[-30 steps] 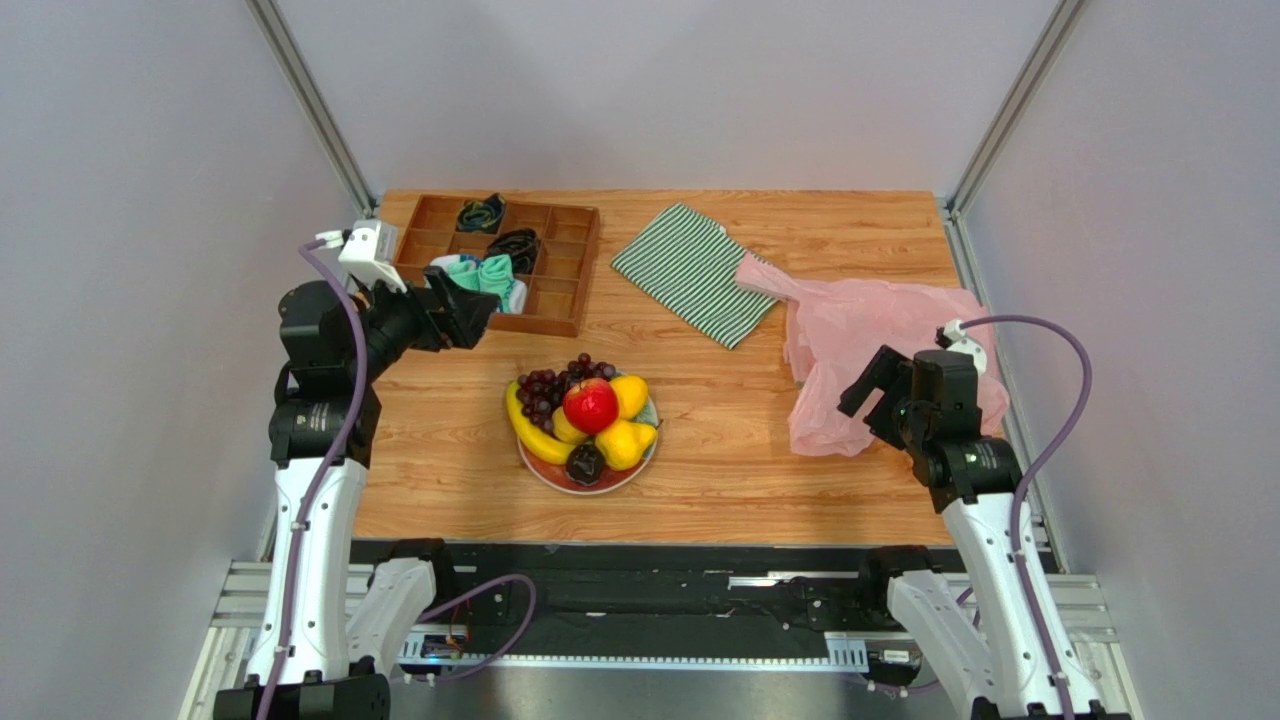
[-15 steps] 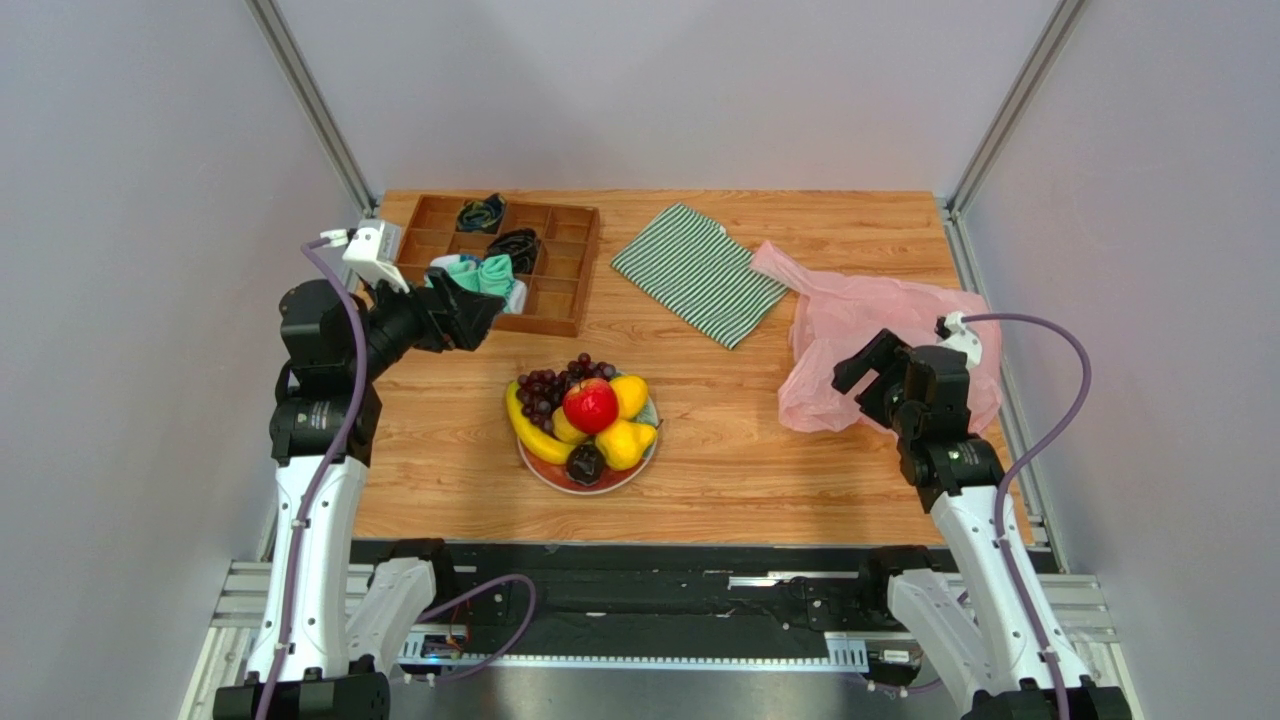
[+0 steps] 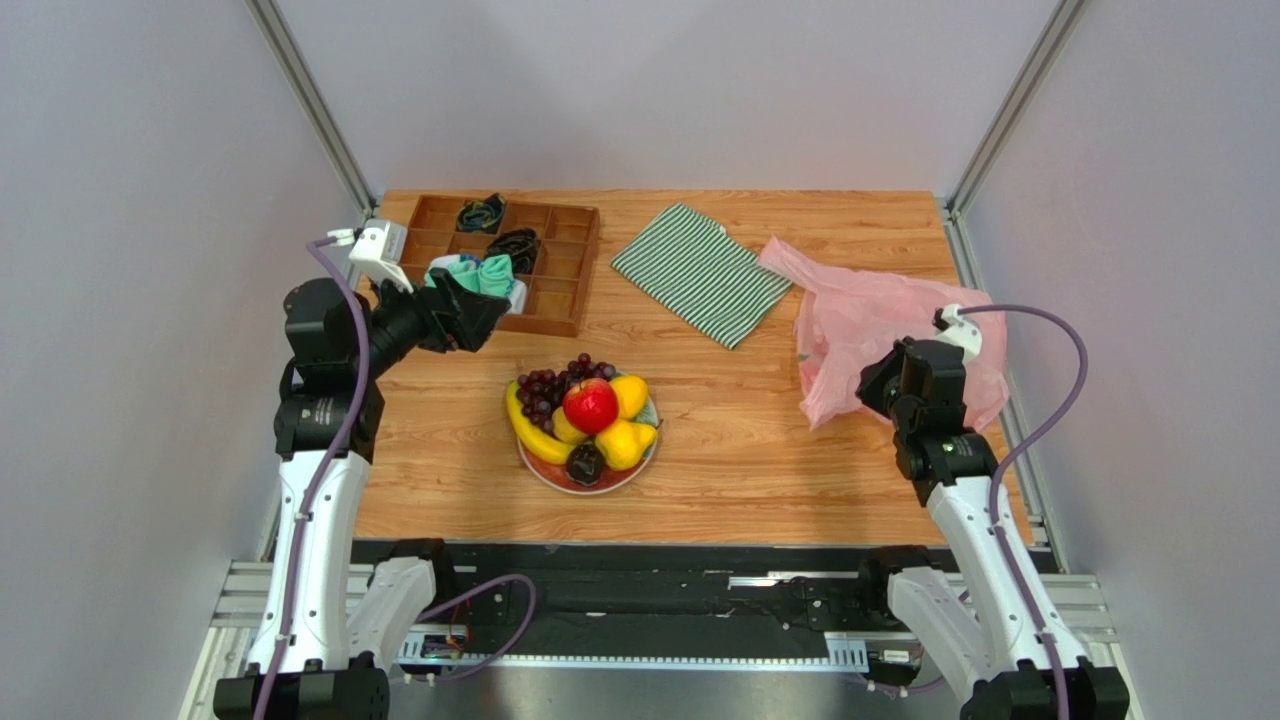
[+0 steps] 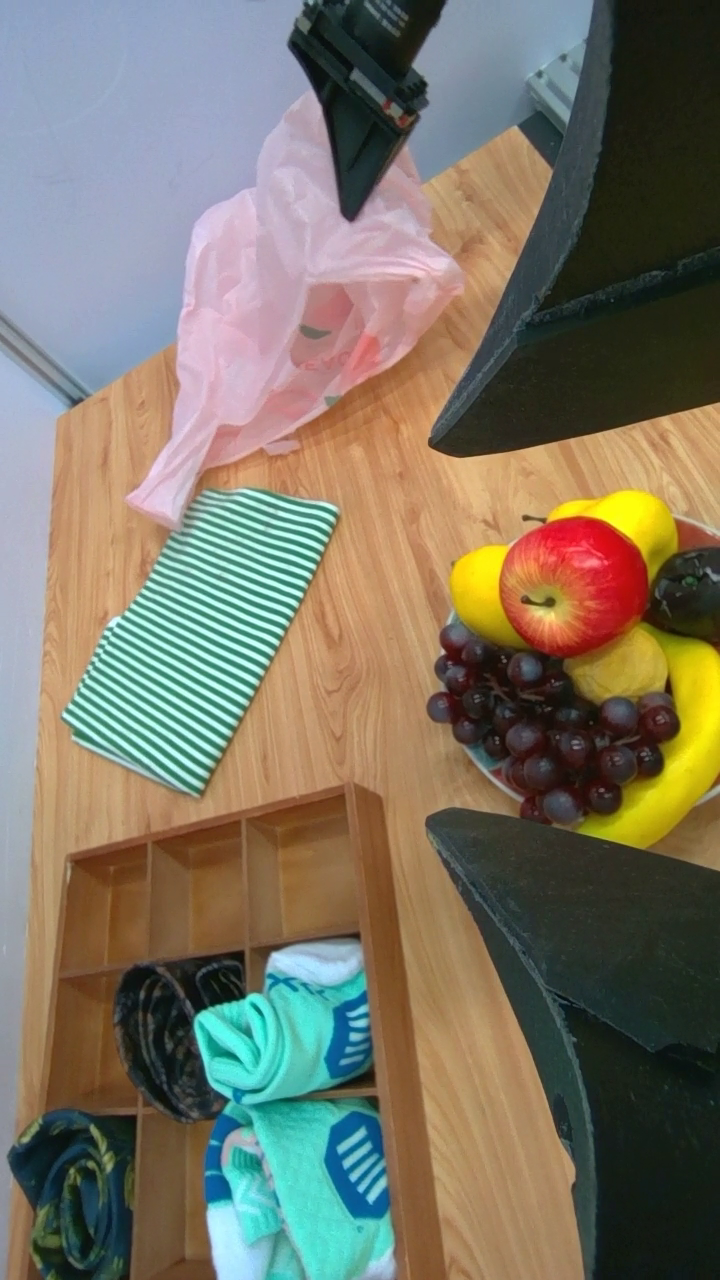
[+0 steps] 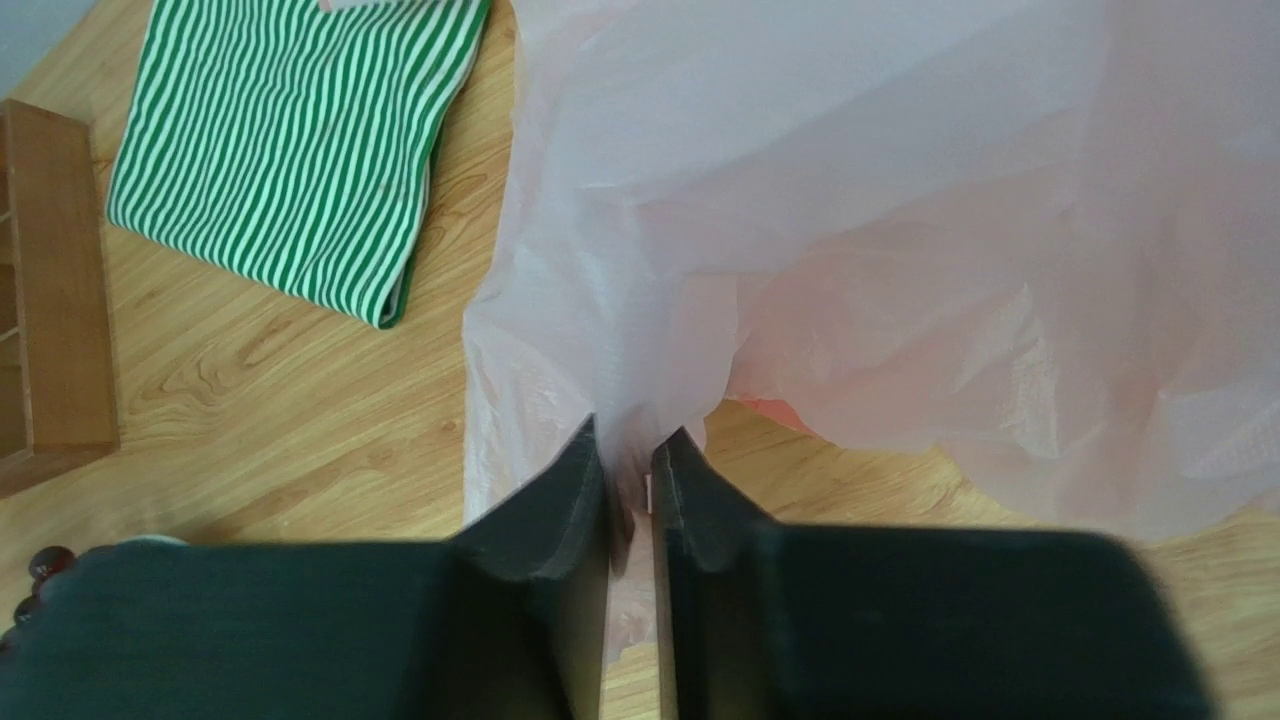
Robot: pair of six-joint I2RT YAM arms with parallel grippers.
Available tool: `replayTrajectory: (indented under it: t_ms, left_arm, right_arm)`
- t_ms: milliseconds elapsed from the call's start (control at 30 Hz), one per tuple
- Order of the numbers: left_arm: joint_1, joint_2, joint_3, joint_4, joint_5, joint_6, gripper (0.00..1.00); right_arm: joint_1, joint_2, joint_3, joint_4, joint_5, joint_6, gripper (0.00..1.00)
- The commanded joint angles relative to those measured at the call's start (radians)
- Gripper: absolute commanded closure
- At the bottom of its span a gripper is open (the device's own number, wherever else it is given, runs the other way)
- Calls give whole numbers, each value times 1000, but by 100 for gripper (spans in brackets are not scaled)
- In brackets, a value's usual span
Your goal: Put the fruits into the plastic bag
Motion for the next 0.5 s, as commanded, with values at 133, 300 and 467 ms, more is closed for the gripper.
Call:
replayTrajectory:
  t_ms: [133, 300, 467]
  left_arm:
    - [-7, 3, -7, 77, 66, -9, 4]
    - [-41, 14, -8, 104, 120, -4, 5]
    - [-143, 35, -18, 167, 206, 2, 4]
  right_arm:
    - [2, -137, 225, -1, -91, -141, 100]
    - [2, -128, 388, -74, -310, -196, 100]
    - [1, -86, 478, -96, -629, -187, 100]
